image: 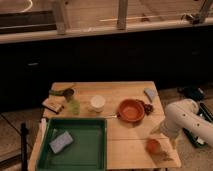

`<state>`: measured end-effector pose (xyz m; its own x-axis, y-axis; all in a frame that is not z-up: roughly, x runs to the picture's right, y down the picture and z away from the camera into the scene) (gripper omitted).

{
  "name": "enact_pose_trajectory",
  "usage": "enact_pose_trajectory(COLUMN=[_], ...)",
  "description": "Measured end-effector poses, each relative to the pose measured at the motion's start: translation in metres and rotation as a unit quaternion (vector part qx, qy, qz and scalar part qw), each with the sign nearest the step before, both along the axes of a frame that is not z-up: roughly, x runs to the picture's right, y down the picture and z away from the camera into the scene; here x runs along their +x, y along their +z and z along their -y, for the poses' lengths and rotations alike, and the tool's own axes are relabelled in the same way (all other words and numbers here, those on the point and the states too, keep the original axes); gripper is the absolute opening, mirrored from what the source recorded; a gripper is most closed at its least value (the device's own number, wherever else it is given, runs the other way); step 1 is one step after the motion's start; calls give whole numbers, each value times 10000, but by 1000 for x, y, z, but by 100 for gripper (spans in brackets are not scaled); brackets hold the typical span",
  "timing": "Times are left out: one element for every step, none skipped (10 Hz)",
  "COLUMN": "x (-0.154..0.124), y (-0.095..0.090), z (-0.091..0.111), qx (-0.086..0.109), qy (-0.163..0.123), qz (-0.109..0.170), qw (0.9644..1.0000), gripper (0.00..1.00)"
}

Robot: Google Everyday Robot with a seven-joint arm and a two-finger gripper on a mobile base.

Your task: Place apple in paper cup

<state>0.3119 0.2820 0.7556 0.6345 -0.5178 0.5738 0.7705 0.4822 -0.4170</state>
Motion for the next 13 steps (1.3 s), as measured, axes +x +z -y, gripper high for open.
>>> enact_pose_trajectory(x=[-4,-11,-17,-20,-26,-30,-33,-35,-36,-36,-36,-36,-36], y=[-1,-3,-6,-8,-10,-11,-11,-12,-11,-11,-11,-10,-9], z=[-1,-4,-6,-7,-10,-12,-14,-17,-20,-21,-22,-23,-24], qx=[-15,-44,-77,-99,-145,-186,-217,-245,-272,-296,-316,-324,-350], qy=[11,19,30,18,-7,-35,-64,-77,-71,-69,-67,-57,-20], qz=[73,204,339,407,513,601,669,710,740,763,773,773,779], qw=[10000,9998,9994,9991,9986,9980,9975,9971,9969,9966,9965,9965,9963], gripper=[80,80,80,80,80,79,73,62,53,45,33,24,12])
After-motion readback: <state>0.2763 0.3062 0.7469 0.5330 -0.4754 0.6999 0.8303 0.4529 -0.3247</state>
